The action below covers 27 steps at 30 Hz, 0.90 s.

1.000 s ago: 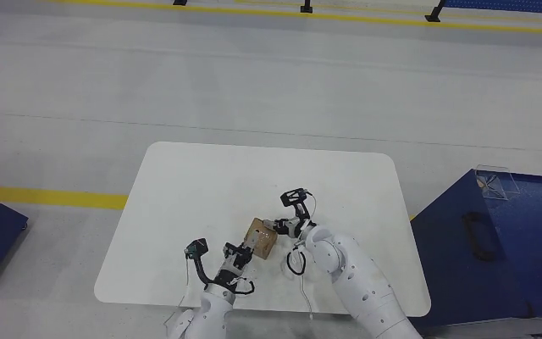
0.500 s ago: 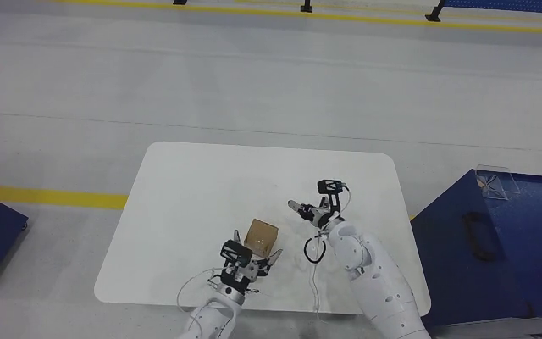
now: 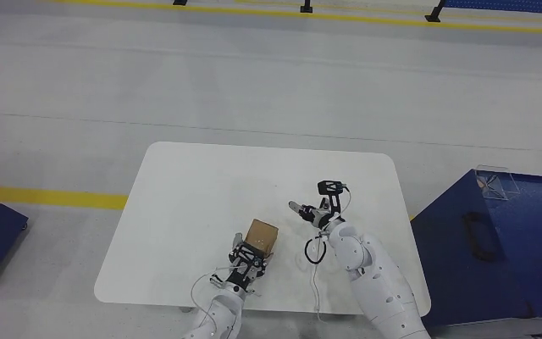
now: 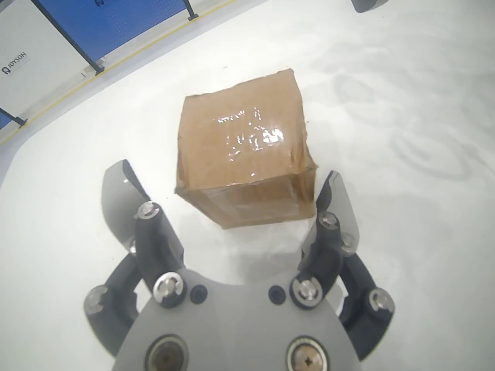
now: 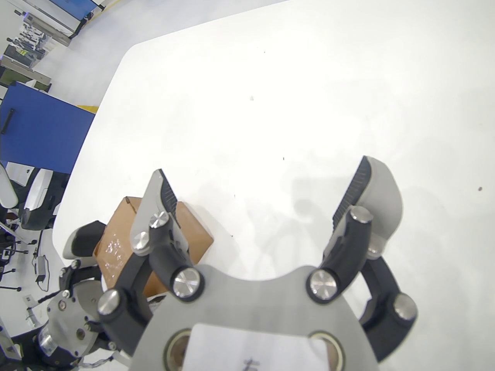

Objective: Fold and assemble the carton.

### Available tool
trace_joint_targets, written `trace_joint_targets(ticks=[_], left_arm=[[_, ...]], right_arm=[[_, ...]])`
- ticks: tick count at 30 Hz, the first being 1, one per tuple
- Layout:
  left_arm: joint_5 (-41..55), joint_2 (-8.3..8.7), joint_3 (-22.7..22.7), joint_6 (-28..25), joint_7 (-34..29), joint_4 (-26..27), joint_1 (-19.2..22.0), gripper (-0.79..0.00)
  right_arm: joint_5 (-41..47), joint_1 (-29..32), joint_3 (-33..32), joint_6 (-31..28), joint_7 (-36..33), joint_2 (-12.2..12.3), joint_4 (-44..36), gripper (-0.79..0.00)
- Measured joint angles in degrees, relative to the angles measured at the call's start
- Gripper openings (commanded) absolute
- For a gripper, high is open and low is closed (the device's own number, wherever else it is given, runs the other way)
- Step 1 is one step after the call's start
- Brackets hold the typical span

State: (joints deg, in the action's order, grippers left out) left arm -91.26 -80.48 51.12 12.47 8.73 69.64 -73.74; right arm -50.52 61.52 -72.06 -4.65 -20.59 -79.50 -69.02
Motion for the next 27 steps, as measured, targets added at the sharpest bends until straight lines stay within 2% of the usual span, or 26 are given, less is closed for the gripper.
trace_joint_targets(ticks=[5,10,19,23,24,25,26,27], left_arm=[[1.84,-0.55,-0.17,0.03,1.67,-1.95,0.52,-0.785],[1.52,-0.73,0.11,1.38,2.84,-1.72,-0.29,-0.785],[4.98,-0.37,2.54,-0.23,3.95,5.9,-4.45,-0.785],[9.85,-0.71,3.22,-1.28,5.19,8.19,-5.48,-0.785],[11.37,-0.85,3.28,-1.6,5.57,8.52,-5.6,-0.61],[12.96,-1.04,3.37,-1.6,6.16,8.73,-5.62,-0.043],[14.03,-1.22,3.36,-1.18,6.84,8.88,-5.64,0.0],[15.5,-1.45,3.18,-0.94,7.6,9.13,-5.74,0.0]], right_arm=[[0.0,0.0,0.0,0.0,0.0,0.0,0.0,0.0],[0.0,0.0,0.0,0.0,0.0,0.0,0.0,0.0],[2.38,0.87,-2.49,-0.71,-0.61,0.52,-1.0,0.0],[3.59,0.21,-3.72,0.48,-1.54,0.72,0.46,0.0],[3.69,-0.13,-4.05,1.15,-1.36,0.76,1.0,0.0],[3.45,-0.69,-4.32,2.18,-0.88,0.79,1.89,0.0],[3.11,-1.2,-4.42,2.95,-0.38,0.78,2.61,0.0],[2.58,-1.74,-4.42,3.66,0.26,0.78,3.36,0.0]])
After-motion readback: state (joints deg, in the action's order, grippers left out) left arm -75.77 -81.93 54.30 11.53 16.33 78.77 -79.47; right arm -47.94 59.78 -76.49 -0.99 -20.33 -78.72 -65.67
